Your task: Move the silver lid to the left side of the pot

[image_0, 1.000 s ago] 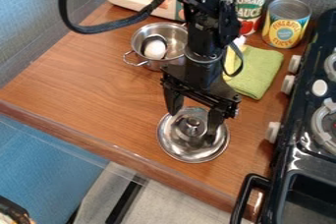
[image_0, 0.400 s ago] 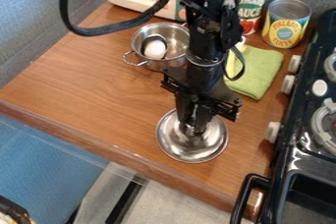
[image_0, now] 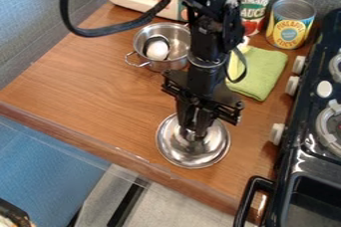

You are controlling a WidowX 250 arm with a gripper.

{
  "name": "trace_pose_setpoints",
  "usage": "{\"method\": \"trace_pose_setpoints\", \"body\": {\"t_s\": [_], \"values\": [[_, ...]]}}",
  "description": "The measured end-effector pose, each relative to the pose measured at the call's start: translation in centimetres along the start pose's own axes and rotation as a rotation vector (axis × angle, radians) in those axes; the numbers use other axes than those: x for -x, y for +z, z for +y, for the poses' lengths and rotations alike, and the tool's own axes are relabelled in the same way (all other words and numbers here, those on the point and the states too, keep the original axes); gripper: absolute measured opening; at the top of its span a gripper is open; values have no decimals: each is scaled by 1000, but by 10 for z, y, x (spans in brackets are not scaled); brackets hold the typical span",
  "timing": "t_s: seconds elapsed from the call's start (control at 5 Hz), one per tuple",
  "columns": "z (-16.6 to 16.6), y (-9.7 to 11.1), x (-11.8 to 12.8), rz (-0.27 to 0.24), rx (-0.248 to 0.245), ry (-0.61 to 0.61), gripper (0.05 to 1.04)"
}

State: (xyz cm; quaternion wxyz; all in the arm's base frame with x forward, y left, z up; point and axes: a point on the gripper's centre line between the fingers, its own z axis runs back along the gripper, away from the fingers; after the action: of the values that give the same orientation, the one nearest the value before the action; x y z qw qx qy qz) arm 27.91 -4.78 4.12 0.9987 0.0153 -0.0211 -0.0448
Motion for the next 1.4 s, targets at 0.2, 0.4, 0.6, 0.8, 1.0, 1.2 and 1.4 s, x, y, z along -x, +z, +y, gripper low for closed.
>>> {"method": "trace_pose_setpoints", "body": {"t_s": [0.2, 0.4, 0.6, 0.8, 1.0, 1.2, 1.4], "values": [[18, 19, -11, -46, 23, 70, 278], [44, 40, -26, -87, 51, 155, 278], [88, 64, -45, -153, 47, 263, 278], [142, 67, -64, -157, 39, 427, 278], [183, 59, -85, -143, 25, 528, 278], [218, 44, -99, -127, 7, 599, 278], [241, 31, -100, -90, -13, 644, 278]]}}
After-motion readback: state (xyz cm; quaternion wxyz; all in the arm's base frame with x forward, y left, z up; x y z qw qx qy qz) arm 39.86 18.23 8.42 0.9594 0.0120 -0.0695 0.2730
